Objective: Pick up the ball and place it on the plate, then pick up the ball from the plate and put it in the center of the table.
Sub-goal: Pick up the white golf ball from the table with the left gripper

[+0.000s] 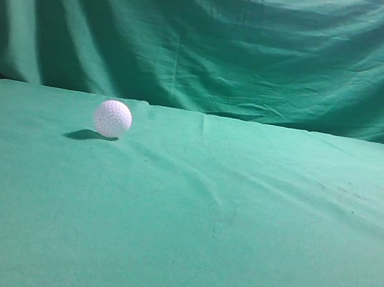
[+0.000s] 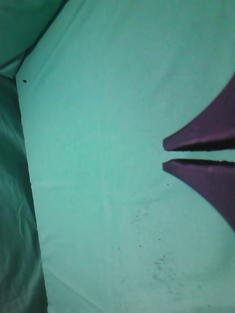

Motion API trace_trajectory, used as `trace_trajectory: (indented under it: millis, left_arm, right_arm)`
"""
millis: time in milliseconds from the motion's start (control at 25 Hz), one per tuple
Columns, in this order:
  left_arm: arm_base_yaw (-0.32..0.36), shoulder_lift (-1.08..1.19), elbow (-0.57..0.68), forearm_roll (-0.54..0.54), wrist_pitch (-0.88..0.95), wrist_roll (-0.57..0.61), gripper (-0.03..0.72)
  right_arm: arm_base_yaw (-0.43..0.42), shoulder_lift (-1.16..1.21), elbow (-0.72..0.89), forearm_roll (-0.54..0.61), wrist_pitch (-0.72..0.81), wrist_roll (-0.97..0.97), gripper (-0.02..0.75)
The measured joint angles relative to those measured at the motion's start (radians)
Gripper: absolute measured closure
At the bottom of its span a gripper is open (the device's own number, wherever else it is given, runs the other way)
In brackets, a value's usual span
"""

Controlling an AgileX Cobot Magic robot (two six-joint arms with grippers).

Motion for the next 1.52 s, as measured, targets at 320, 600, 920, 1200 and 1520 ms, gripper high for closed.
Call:
trace_trajectory:
  millis: [320,600,920,1200,1520]
  left_arm:
    - [-0.182,0.357,-0.168,0.023,0.023,0.026,0.688]
    - [-0.228,0.669,-0.366,0.061,0.027,0.027,0.688]
    - [-0.23,0.946,-0.619,0.049,0.145,0.029,0.688]
    - [-0.23,1.09,-0.744,0.034,0.232,0.029,0.219]
    - [-0.23,1.216,-0.824,0.022,0.203,0.029,0.086]
  right_arm:
    - [0.0,0.0,0.0,0.0,0.0,0.0,0.692]
    - [0.0,0.0,0.0,0.0,0.0,0.0,0.692]
    - [0.0,0.0,0.0,0.0,0.0,0.0,0.692]
    - [0.0,0.0,0.0,0.0,0.0,0.0,0.692]
    - [0.0,0.0,0.0,0.0,0.0,0.0,0.692]
